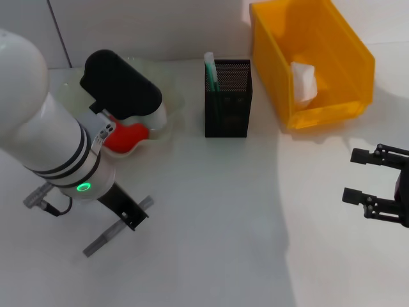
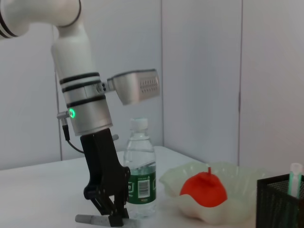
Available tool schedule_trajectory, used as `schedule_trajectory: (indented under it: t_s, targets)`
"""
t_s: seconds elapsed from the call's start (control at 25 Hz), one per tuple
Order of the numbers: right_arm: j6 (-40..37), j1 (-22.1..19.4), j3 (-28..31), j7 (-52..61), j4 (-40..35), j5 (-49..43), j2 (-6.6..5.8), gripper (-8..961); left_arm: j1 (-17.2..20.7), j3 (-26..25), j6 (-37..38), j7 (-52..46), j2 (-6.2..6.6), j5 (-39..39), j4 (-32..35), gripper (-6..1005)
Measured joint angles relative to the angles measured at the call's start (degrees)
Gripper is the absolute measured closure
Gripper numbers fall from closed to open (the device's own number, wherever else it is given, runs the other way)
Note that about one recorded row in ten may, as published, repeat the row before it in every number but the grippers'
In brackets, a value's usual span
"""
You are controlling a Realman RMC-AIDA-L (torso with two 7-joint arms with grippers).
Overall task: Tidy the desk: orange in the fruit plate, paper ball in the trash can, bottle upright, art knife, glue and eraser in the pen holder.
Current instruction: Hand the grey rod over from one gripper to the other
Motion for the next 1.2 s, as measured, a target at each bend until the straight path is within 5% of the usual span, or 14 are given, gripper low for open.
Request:
schedule_trajectory:
  t_s: [0.2, 0.28, 0.44, 0.52, 0.72, 0.84, 0.92, 1.04, 1.08, 1.16, 1.2]
  targets:
    - [0.1, -1.0, 2.6, 0.1, -0.2, 0.0, -0.08, 243, 0.5, -0.8, 0.1, 1.5, 0.00, -1.8, 6.8, 872]
    - [0.1, -1.8, 3.5, 0.1, -0.1, 0.0, -0.20, 243, 1.0, -2.2, -4.8, 3.9, 0.07, -2.4, 15.5, 872]
    - [0.0, -2.9, 4.9, -0.1, -0.2, 0.0, -0.05, 243, 1.6, -2.7, -9.2, 5.7, 0.14, -2.9, 17.7, 871]
    - [-0.3, -3.4, 5.0, -0.2, -0.1, 0.0, 0.00, 243, 4.2, -3.1, -24.6, 14.0, 0.28, -8.8, 19.8, 871]
    - [-0.6, -3.6, 5.0, -0.2, 0.0, 0.0, 0.15, 243, 6.1, -3.7, -40.0, 25.4, 0.38, -20.1, 16.4, 874]
    - [-0.7, -3.6, 5.0, -0.2, 0.1, 0.1, 0.22, 243, 7.3, -3.2, -49.1, 35.3, 0.36, -30.2, 12.3, 877]
    - [-0.8, -3.6, 5.1, -0.2, -0.1, 0.1, 0.37, 243, 7.5, -2.5, -56.2, 48.2, 0.21, -44.6, 5.9, 877]
    - [-0.8, -3.1, 5.1, 0.0, -0.2, 0.2, 0.57, 243, 6.6, -2.3, -59.1, 61.7, 0.07, -60.3, -1.0, 877]
    - [-0.8, -3.0, 5.1, 0.0, -0.2, 0.1, 0.62, 243, 6.6, -2.3, -59.1, 61.7, 0.07, -60.3, -1.0, 877]
    - [-0.8, -2.7, 5.1, 0.1, -0.2, 0.0, 0.67, 243, 4.5, -2.3, -58.2, 80.5, 0.03, -81.6, -9.8, 876]
    - [-0.8, -2.5, 5.0, 0.1, -0.2, 0.0, 0.70, 243, 4.0, -2.3, -57.2, 85.6, 0.03, -86.2, -11.8, 876]
